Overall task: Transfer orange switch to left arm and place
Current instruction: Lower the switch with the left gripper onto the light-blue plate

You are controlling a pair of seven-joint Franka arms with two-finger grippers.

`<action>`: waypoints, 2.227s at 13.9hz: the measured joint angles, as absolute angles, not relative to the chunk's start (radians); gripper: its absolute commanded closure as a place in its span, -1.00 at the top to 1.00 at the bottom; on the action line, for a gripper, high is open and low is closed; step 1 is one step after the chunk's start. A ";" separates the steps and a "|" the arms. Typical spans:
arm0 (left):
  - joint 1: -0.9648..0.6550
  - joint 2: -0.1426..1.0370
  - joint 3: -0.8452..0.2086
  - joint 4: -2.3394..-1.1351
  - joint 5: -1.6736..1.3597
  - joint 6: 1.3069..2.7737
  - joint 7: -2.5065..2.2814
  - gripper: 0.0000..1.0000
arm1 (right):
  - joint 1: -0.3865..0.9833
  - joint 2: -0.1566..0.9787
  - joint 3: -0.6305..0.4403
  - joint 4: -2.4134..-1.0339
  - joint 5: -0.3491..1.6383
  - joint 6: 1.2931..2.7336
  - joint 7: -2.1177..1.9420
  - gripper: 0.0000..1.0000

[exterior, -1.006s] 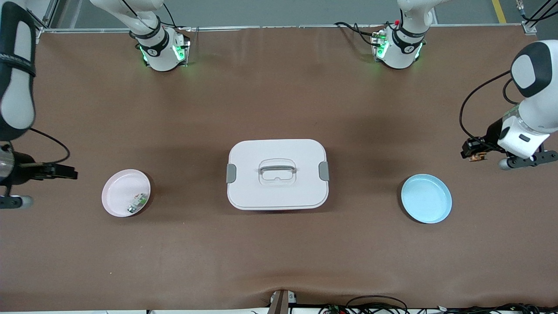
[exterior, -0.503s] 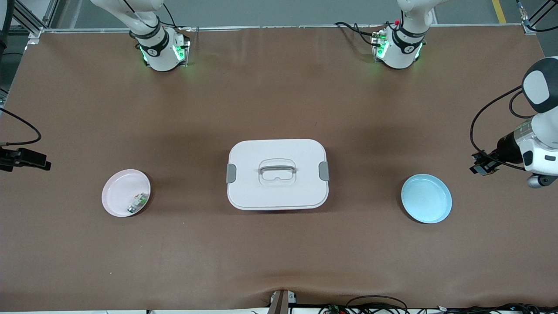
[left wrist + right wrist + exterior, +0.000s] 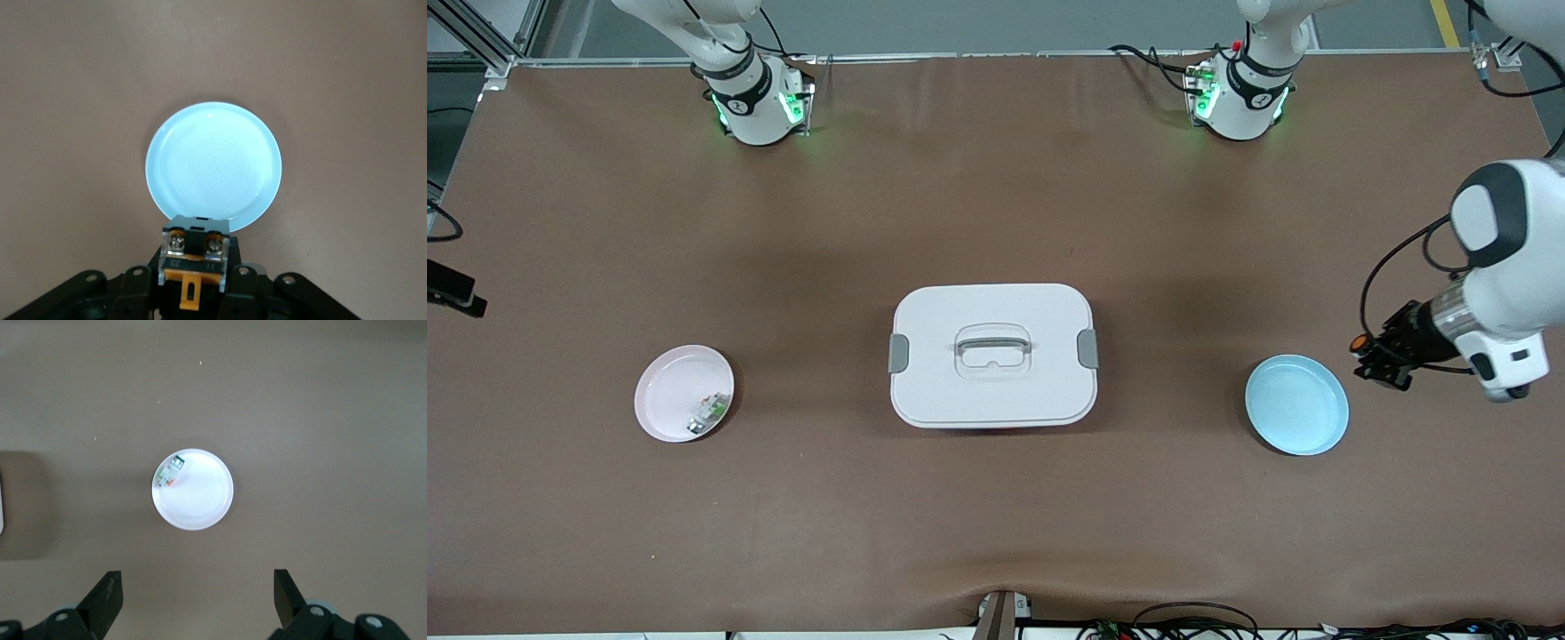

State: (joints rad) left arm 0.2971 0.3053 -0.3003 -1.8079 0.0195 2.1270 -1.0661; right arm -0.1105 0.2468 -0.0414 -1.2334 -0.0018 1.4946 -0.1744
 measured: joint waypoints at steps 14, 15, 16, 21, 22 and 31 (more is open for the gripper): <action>0.244 0.564 -0.236 -1.802 0.095 2.341 -1.295 -0.80 | -0.099 0.102 -0.018 -1.430 -0.001 1.530 -0.174 1.00; 0.236 0.577 -0.231 -1.802 0.104 2.360 -1.318 -0.80 | -0.099 0.102 -0.019 -1.432 -0.001 1.534 -0.174 1.00; 0.227 0.589 -0.223 -1.802 0.119 2.374 -1.343 -0.79 | -0.099 0.102 -0.020 -1.432 -0.001 1.536 -0.174 1.00; 0.177 0.626 -0.183 -1.796 0.142 2.403 -1.393 -0.72 | -0.099 0.094 -0.019 -1.432 -0.001 1.553 -0.167 1.00; 0.175 0.633 -0.183 -1.791 0.142 2.403 -1.394 -0.72 | -0.099 0.091 -0.019 -1.432 -0.001 1.552 -0.142 1.00; 0.175 0.662 -0.170 -1.758 0.146 2.404 -1.394 0.48 | -0.102 0.085 -0.028 -1.432 0.039 1.491 -0.038 1.00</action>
